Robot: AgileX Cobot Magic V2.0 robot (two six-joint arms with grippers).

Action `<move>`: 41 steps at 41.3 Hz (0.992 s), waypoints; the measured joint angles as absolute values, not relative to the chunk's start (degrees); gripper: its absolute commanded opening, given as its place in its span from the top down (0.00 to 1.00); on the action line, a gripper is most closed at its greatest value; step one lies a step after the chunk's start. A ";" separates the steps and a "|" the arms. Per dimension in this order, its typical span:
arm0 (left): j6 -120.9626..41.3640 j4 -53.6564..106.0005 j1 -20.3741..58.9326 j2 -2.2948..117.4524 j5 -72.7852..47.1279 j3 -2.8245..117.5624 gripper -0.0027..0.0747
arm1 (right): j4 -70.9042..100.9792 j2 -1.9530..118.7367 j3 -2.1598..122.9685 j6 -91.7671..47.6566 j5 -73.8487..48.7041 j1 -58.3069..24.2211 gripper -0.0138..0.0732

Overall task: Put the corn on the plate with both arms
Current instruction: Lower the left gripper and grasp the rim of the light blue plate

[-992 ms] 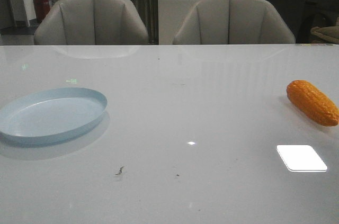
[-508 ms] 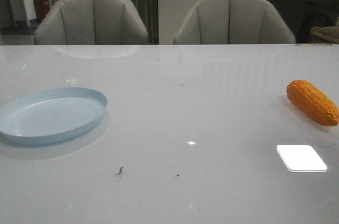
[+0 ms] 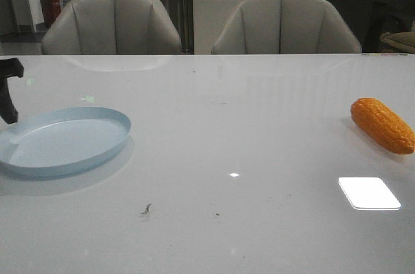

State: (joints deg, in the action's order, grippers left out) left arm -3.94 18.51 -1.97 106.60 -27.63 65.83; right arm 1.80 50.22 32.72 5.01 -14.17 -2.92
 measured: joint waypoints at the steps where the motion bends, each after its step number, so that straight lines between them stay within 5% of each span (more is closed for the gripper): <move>1: -4.04 18.51 -1.67 106.70 -27.63 65.94 0.37 | 1.80 50.22 32.72 5.01 -14.17 -2.92 0.22; 18: -4.69 18.73 -0.20 106.70 -27.53 65.93 0.50 | 1.80 50.22 32.72 5.01 -14.76 -2.92 0.22; 41: -4.69 20.77 -0.20 109.32 -29.27 66.06 0.51 | 1.80 50.22 32.72 5.01 -16.50 -2.92 0.22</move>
State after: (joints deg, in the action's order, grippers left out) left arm -4.69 20.77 -0.20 109.32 -29.27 66.06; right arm 1.80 50.22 32.72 5.01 -16.50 -2.92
